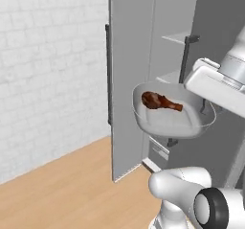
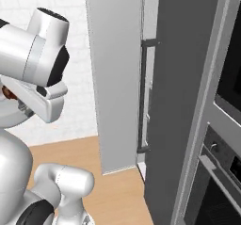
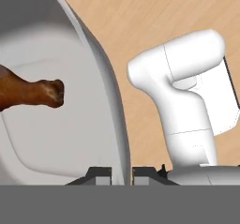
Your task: Take the meat container that has the chicken drumstick and place it on the second highest rack of the freezer. Then take the vegetable container that has the mushroom and cucumber and place it on the highest rack of the freezer.
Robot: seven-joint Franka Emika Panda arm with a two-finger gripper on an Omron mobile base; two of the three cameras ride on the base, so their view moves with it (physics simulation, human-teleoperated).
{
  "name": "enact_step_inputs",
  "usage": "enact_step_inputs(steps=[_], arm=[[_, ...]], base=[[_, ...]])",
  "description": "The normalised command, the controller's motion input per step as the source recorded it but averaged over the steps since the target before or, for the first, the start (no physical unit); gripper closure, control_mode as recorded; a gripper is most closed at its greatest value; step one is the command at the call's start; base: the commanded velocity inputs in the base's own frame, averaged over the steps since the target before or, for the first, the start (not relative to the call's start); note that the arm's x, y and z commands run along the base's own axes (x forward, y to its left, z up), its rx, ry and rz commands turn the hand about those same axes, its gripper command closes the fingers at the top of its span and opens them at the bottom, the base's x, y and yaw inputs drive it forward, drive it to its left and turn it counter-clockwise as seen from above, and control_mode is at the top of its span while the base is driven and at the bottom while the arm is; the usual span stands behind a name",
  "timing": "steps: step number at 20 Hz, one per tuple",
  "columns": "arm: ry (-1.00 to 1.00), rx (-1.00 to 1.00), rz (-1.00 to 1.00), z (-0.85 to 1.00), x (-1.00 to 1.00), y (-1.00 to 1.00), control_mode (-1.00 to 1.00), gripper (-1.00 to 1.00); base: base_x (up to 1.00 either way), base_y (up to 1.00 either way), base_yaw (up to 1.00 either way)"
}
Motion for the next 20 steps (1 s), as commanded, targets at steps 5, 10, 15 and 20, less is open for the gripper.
enact_step_inputs(steps=[5,10,15,20], arm=[[0.00,0.00,0.00,0.00,0.00,0.00,1.00,1.00],[0.00,0.00,0.00,0.00,0.00,0.00,1.00,1.00],[0.00,0.00,0.00,0.00,0.00,0.00,1.00,1.00],[0.00,0.00,0.00,0.00,0.00,0.00,1.00,1.00]], base=[[0.52,0.64,-0.32],[0.00,0.44,-0.49],[0.03,0.36,-0.55],[0.06,0.37,-0.55]])
